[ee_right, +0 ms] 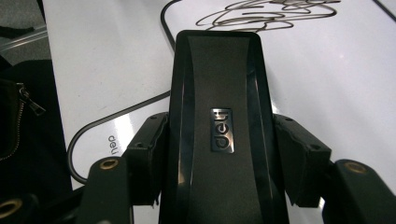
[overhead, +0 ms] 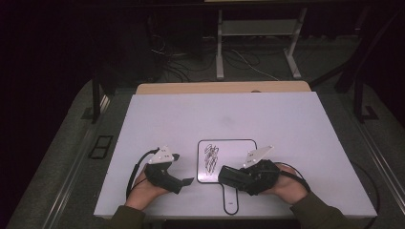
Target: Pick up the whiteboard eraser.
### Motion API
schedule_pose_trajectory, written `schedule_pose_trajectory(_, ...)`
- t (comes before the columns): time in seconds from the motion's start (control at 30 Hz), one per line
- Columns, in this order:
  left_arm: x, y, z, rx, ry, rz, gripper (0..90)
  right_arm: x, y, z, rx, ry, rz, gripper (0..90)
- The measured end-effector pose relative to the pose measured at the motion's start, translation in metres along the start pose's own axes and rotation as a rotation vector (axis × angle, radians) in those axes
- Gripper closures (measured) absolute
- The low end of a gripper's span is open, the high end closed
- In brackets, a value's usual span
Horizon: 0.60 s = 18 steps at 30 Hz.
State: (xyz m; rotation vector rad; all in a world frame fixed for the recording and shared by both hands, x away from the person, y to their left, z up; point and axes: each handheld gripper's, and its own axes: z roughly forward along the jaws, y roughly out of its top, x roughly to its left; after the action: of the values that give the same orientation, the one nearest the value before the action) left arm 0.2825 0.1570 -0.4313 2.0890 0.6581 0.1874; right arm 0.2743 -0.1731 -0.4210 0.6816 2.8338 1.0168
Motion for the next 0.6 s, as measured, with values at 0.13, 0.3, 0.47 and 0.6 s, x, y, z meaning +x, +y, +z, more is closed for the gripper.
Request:
schedule_pose_trajectory(0.13,0.0,0.0,0.0,0.001,-0.002,0.002,0.0,-0.001,0.001,-0.003,-0.011,-0.006,0.01,39.0)
schedule_pose_trajectory(0.3,0.001,-0.001,0.001,-0.001,-0.004,-0.003,0.0,-0.006,0.004,-0.007,-0.022,-0.012,0.022,39.0)
schedule_pose_trajectory(0.47,0.001,-0.001,0.001,0.003,-0.001,-0.001,0.0,-0.01,0.008,-0.01,-0.041,-0.013,0.039,39.0)
schedule_pose_trajectory(0.6,0.001,-0.001,0.0,0.002,0.002,-0.002,0.0,-0.014,0.01,-0.011,-0.045,-0.021,0.041,39.0)
